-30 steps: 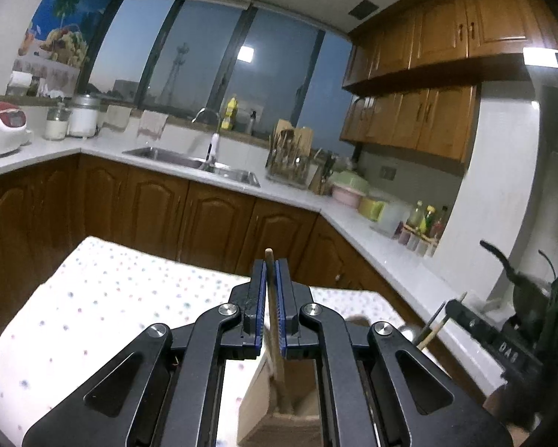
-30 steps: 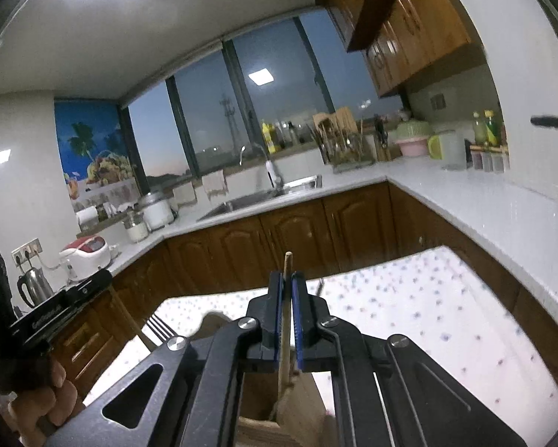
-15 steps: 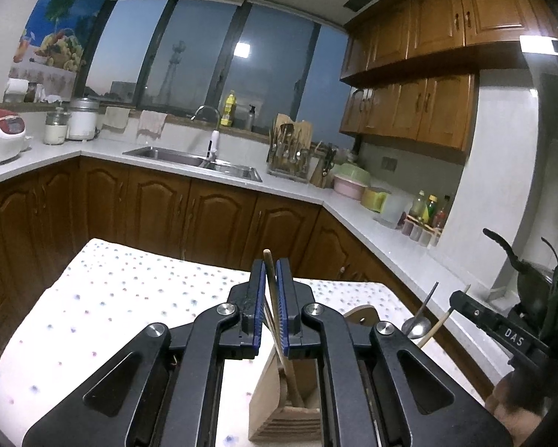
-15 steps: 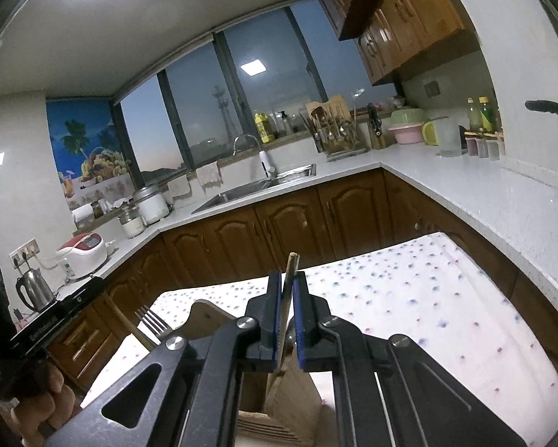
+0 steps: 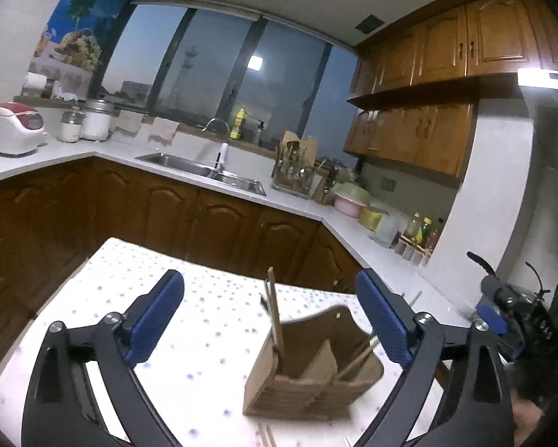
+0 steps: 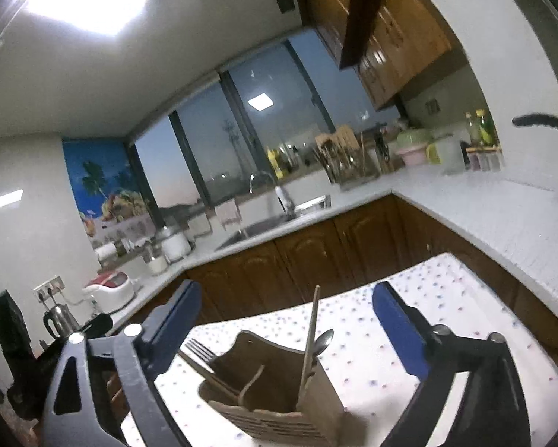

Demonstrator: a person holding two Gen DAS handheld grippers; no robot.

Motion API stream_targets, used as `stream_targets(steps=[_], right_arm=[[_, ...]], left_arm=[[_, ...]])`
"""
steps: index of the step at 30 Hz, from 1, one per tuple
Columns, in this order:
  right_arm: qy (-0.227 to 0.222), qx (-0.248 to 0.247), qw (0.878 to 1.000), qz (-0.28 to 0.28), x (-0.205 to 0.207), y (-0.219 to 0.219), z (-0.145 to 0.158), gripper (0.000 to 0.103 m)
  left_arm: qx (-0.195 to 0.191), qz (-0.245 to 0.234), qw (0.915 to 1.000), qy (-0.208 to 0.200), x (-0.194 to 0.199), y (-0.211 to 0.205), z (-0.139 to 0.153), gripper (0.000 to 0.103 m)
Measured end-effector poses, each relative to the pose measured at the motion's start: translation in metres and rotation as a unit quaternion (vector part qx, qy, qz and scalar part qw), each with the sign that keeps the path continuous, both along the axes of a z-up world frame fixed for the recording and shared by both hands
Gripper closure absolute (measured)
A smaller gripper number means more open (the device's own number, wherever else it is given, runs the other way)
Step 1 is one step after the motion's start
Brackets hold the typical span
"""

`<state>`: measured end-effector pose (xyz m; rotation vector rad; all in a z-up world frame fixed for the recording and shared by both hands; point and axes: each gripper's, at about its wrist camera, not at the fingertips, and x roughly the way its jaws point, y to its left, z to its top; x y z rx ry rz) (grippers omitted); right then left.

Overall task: Organize utensils
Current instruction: 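Open both tools to drop the wooden chopsticks into the holder, then move both open tools back over the remaining chopsticks on the cloth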

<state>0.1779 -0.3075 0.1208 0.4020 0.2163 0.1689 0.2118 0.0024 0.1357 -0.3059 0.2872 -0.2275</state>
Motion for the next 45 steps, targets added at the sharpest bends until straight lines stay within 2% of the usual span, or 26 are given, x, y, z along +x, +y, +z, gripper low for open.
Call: stream_targets(steps=[5,14,20,31,33,37,39,40,43,45], right_arm=[[-0.002,-0.003,1.0,0.007,-0.033,0.002,-0.002,0.005],[0.048,-0.023,0.998,0.016,-0.084,0.011,-0.031,0.004],[0.101,-0.042,0.994,0.023,-0.111,0.018,-0.06,0.003],[0.205,-0.065,0.976,0.029,-0.122,0.021,-0.107,0.003],[0.237,-0.07,0.968,0.03,-0.118,0.022,-0.117,0.002],[0.345,-0.091,0.934,0.032,-0.1,0.029,-0.145,0.001],[0.379,-0.09,0.92,0.044,-0.09,0.03,-0.15,0.001],[0.386,-0.089,0.917,0.051,-0.088,0.03,-0.152,0.001],[0.335,-0.096,0.936,0.054,-0.095,0.03,-0.141,0.001],[0.315,-0.096,0.943,0.056,-0.097,0.03,-0.136,0.001]], left_arm=[[-0.003,0.007,0.9998,0.019,-0.031,0.011,-0.013,0.005],[-0.003,0.008,0.998,0.062,-0.083,0.017,-0.048,0.005],[0.008,0.003,0.9955,0.094,-0.107,0.013,-0.075,0.005],[0.021,-0.001,0.9879,0.154,-0.121,0.011,-0.113,0.005],[0.023,-0.001,0.9855,0.168,-0.12,0.011,-0.119,0.005],[0.028,-0.002,0.9804,0.195,-0.118,0.011,-0.132,0.005],[0.03,-0.003,0.978,0.206,-0.115,0.011,-0.137,0.005],[0.031,-0.006,0.9767,0.212,-0.113,0.01,-0.14,0.005],[0.044,-0.014,0.9729,0.226,-0.107,0.005,-0.145,0.005],[0.053,-0.024,0.969,0.24,-0.1,-0.002,-0.149,0.005]])
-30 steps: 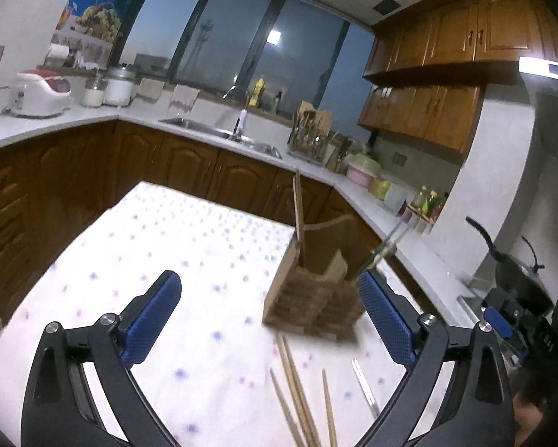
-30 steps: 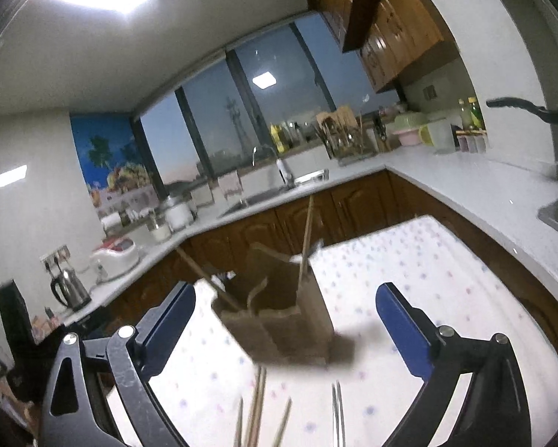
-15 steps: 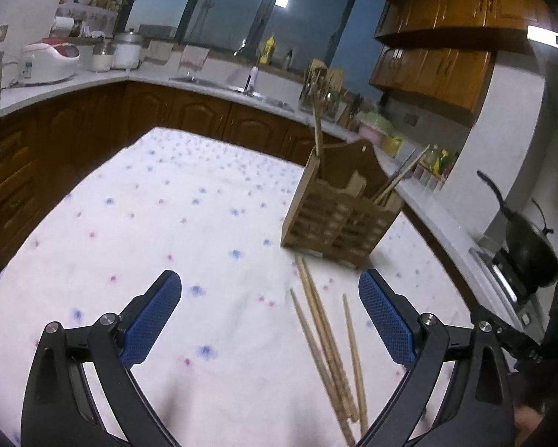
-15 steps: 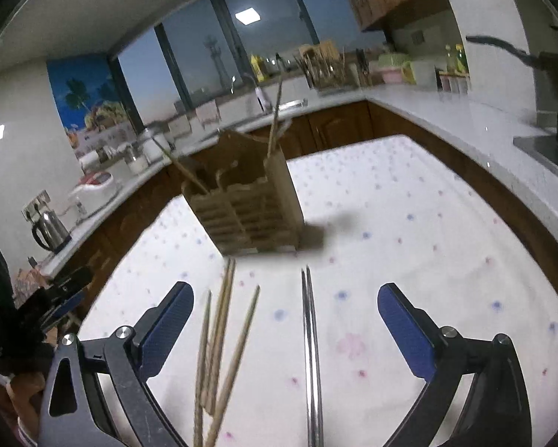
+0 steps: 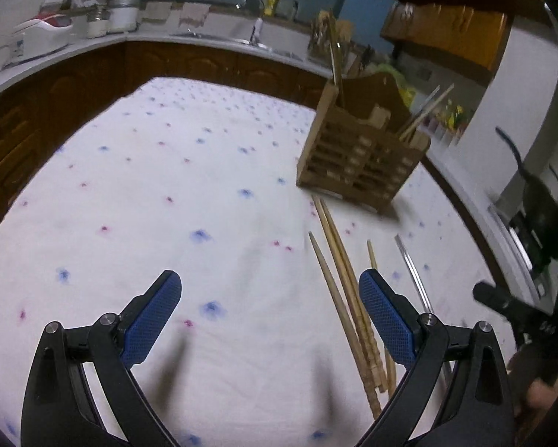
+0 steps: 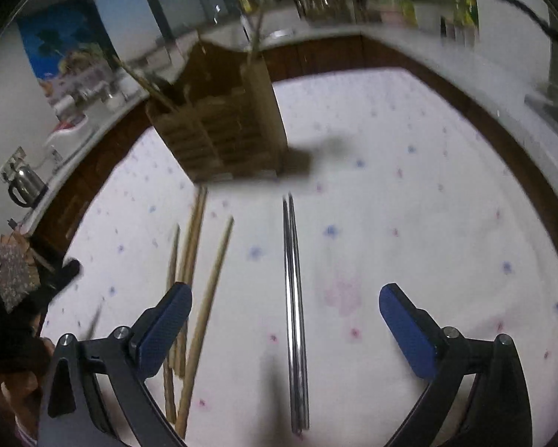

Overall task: Organize utensils
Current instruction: 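Move both open tools back over the remaining chopsticks on the cloth, then grasp a wooden chopstick with the left tool while the right tool grasps a steel chopstick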

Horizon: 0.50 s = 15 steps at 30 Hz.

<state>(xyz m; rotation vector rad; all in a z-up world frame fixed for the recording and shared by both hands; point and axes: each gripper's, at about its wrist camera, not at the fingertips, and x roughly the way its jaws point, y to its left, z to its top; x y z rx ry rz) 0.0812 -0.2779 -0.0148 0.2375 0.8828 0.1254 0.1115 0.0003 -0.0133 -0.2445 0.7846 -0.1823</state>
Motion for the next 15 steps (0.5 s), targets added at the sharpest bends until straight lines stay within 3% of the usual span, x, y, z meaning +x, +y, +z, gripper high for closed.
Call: stream_targets(steps=[5,11,13,15], right_arm=[[-0.013,0.005,1.0,0.015,0.015,0.002,-0.002,0.004],[0.019,0.004,1.0,0.019,0.044,-0.002,-0.026,0.046],[0.029,0.0,0.999,0.03,0.051,0.0,-0.033,0.071],[0.036,-0.009,0.999,0.028,0.057,0.001,-0.039,0.077]], left_arm=[[0.022,-0.033,0.9986,0.036,0.022,-0.023,-0.01,0.005],[0.028,-0.05,0.9965,0.062,0.057,-0.039,-0.017,0.014],[0.033,-0.058,0.9952,0.071,0.072,-0.046,-0.019,0.022],[0.038,-0.066,0.9942,0.076,0.085,-0.053,-0.02,0.029]])
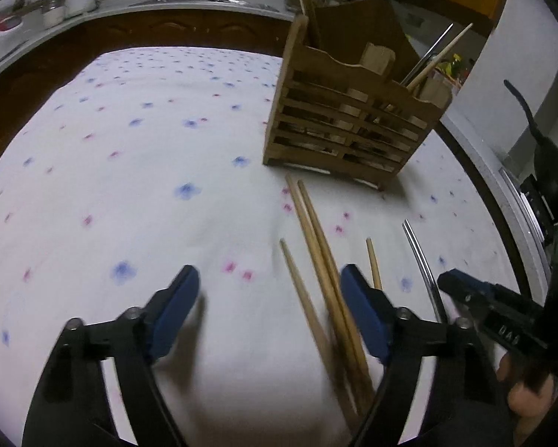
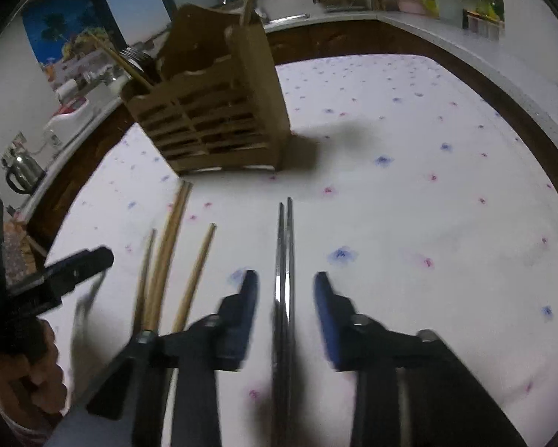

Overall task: Organize utensils
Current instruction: 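Grasp a wooden chopstick with the left tool while the right tool grasps a steel chopstick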

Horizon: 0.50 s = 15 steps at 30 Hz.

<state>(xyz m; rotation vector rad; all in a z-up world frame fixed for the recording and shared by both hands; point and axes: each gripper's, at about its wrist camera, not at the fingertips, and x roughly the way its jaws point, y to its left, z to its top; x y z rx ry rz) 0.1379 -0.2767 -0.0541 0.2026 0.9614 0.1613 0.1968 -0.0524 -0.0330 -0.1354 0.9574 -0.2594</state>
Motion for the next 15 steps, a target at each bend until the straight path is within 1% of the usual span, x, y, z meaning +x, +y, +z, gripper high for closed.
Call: stream_targets(steps=[1,2,5,6,7,8,9,12,14,15], right_arm=[[0.005,-0.002,1.0,-0.001,0.004,0.0,-0.003,0.078],[0.006,-0.004,1.0,-0.004,0.006,-0.001,-0.005,0.078],[0.011,-0.012,1.0,-0.012,0.014,-0.004,-0.008,0.082],[0.015,-0.016,1.0,-0.015,0.017,-0.005,-0.01,0.085],[0.014,-0.015,1.0,-0.016,0.019,-0.006,-0.011,0.086],[0.015,-0.015,1.0,-0.015,0.021,-0.006,-0.012,0.086],[0.017,-0.016,1.0,-0.013,0.022,-0.006,-0.011,0.086],[0.014,-0.006,1.0,-0.005,0.022,-0.006,-0.009,0.087],[0.012,-0.011,1.0,0.0,0.02,-0.003,-0.008,0.087],[0.014,-0.013,1.0,0.005,0.02,-0.001,-0.009,0.087]], left_arm=[[0.005,-0.002,1.0,0.002,0.006,-0.003,-0.001,0.031],[0.009,-0.005,0.9999,0.005,0.014,-0.007,-0.003,0.037],[0.015,-0.019,0.9996,0.017,0.03,-0.018,-0.011,0.051],[0.019,-0.024,0.9993,0.021,0.034,-0.021,-0.015,0.054],[0.022,-0.029,0.999,0.027,0.036,-0.024,-0.019,0.058],[0.034,-0.033,0.9988,0.013,0.034,-0.029,-0.019,0.058],[0.041,-0.039,0.9983,0.013,0.033,-0.031,-0.02,0.058],[0.057,-0.062,0.9965,0.002,0.024,-0.035,-0.022,0.065],[0.073,-0.083,0.9939,-0.004,0.015,-0.036,-0.023,0.069],[0.088,-0.097,0.9913,-0.009,0.009,-0.038,-0.023,0.069]])
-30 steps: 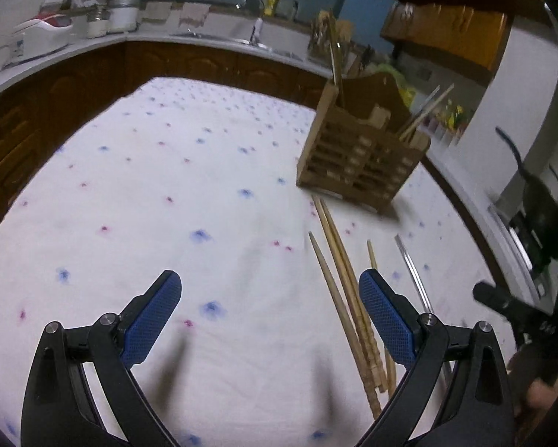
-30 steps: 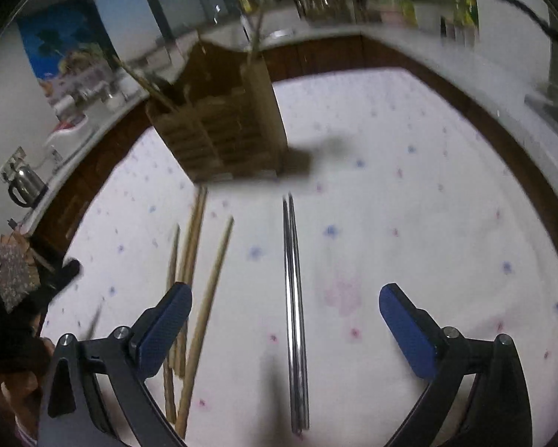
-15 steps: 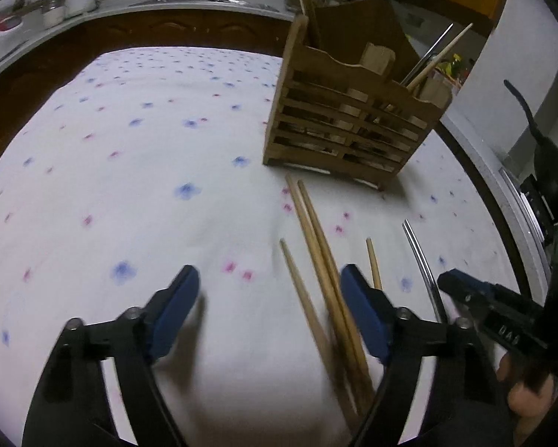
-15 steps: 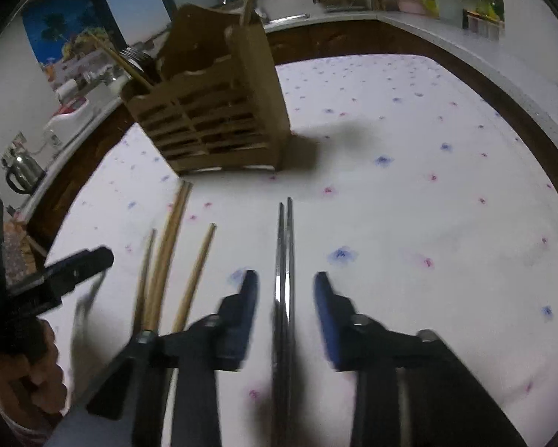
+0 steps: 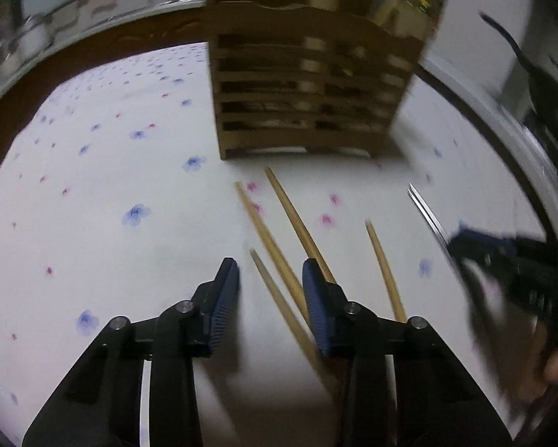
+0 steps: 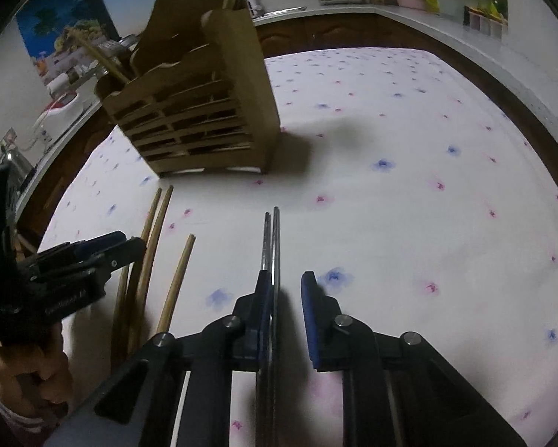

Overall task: Organize utensils
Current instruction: 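Grasp a wooden chopstick with the left tool while the right tool grasps a steel chopstick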

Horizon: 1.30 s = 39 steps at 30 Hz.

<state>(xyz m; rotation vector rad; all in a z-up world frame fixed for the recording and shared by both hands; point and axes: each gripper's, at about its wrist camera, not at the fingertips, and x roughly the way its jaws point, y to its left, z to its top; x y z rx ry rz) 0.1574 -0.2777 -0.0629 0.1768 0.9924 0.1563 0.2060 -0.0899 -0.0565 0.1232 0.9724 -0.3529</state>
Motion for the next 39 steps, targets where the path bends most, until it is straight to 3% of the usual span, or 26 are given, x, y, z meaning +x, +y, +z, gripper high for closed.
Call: stream_targets(steps=[3,5,9,11,21,28,32,39], right_arm=[[-0.003,-0.013,1.0,0.009,-0.002,0.006,-0.002,0.087],[-0.005,-0.022,1.0,0.014,-0.004,0.005,-0.002,0.087],[0.002,-0.009,1.0,0.015,0.0,0.0,-0.003,0.087],[0.001,-0.012,1.0,0.016,0.004,0.001,-0.002,0.087],[-0.002,-0.027,0.999,0.02,0.036,0.007,-0.005,0.085],[-0.002,-0.021,1.0,0.022,0.039,0.005,-0.007,0.084],[-0.002,-0.01,1.0,0.024,0.04,0.002,-0.007,0.084],[-0.003,-0.022,0.999,0.032,0.041,0.005,-0.006,0.084]], left_arm=[[0.03,-0.046,0.9985,-0.01,-0.018,0.0,-0.001,0.072],[0.008,-0.055,0.9985,0.001,-0.022,0.01,0.001,0.077],[-0.059,-0.019,0.9976,0.03,-0.01,0.032,0.003,0.078],[-0.069,-0.002,0.997,0.034,-0.002,0.035,0.004,0.078],[-0.035,0.011,0.9985,0.041,0.034,0.015,0.002,0.078],[-0.038,0.015,0.9981,0.045,0.052,0.005,0.008,0.078],[-0.001,0.016,0.999,0.041,0.058,-0.009,0.008,0.077],[0.008,0.038,0.9976,0.057,0.066,-0.004,0.003,0.077]])
